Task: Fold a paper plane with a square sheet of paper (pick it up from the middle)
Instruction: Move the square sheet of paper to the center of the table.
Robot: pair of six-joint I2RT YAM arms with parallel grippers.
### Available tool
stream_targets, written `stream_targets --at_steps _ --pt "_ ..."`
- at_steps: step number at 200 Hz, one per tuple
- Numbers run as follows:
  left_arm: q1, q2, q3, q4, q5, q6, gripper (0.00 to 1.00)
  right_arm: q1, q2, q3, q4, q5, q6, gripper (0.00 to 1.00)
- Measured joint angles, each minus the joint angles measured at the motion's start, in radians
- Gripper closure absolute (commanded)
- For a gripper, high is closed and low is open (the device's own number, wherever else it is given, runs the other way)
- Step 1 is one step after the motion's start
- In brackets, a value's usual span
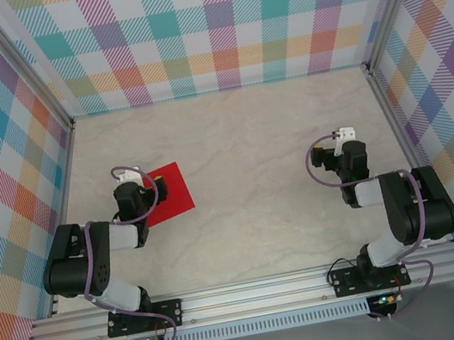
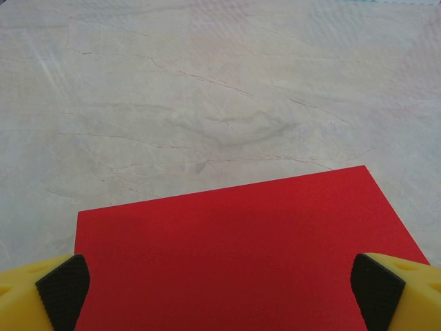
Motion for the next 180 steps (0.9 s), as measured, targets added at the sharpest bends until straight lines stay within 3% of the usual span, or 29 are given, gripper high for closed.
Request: stream_targets --at_steps 67,95,149,180 --pt "0.0 0.0 0.0 0.0 0.0 0.0 0.0 0.0 0.0 0.001 -0.004 -0.011 0.0 0.0" --pt "0.0 0.0 0.0 0.0 0.0 0.0 0.0 0.0 -0.031 0.035 -0.095 -0.067 -0.011 0.0" --pt "0.0 -0.017 0.004 -0.035 0.002 0.0 0.0 0.0 -0.28 0.239 -0.574 -0.137 0.11 0.0" --pt "0.0 -0.21 0.006 -0.159 -0.027 -0.018 0.0 -0.001 -0.375 0.355 -0.774 -0.338 0.277 0.0"
